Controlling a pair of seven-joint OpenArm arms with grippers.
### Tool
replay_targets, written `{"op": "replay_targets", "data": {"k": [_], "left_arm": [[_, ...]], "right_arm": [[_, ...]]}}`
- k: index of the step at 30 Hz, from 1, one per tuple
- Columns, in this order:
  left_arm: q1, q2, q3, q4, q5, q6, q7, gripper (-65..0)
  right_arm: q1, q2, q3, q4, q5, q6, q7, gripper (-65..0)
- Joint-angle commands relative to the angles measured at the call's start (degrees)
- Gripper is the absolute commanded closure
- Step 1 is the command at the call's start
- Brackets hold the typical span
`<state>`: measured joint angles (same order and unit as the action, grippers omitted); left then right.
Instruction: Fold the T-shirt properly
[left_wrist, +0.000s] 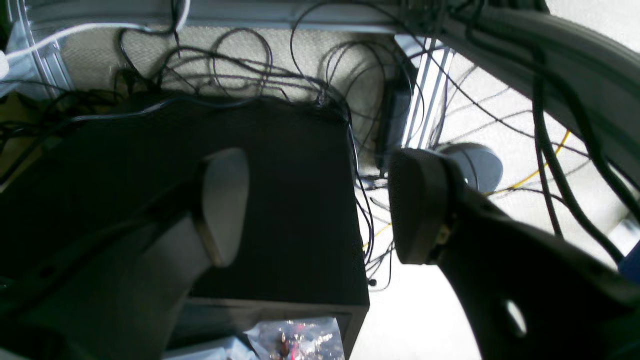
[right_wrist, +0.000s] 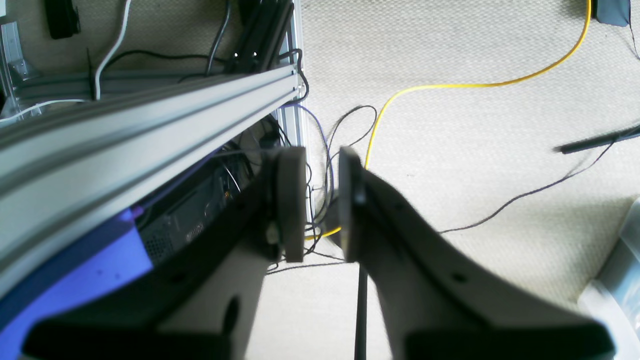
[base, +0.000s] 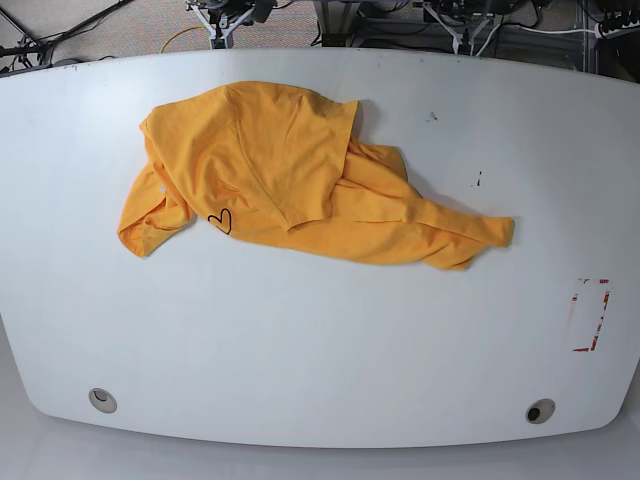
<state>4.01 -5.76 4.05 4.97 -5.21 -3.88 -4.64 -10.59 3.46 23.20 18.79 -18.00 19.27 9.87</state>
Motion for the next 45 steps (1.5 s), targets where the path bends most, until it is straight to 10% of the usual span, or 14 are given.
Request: {"op": "replay_targets", "data": {"k": [1, 11, 38, 45], "left_arm": [[1.6, -0.4, -0.1, 0.1, -0.2, 0.0, -2.5, -40.8], [6.9, -0.6, -0.1, 3.3, -0.2, 0.1, -7.3, -40.4], [47.8, -6.1, -7.1, 63.5, -0.2, 0.0, -7.0, -40.7], [54.8, -6.2, -11.5, 74.4, -0.2, -0.1, -7.0, -40.7]], "right_arm": [[-0.8, 0.2, 0.1, 0.3, 0.0, 0.1, 0.5, -10.1], [-8.8, -1.6, 0.1, 13.4, 0.0, -0.1, 1.2, -10.1], [-39.6, -12.0, 0.1, 54.4, 0.5, 0.4, 1.3, -10.1], [-45.5, -11.9, 0.1, 64.2, 11.0, 5.7, -0.8, -10.1]]}}
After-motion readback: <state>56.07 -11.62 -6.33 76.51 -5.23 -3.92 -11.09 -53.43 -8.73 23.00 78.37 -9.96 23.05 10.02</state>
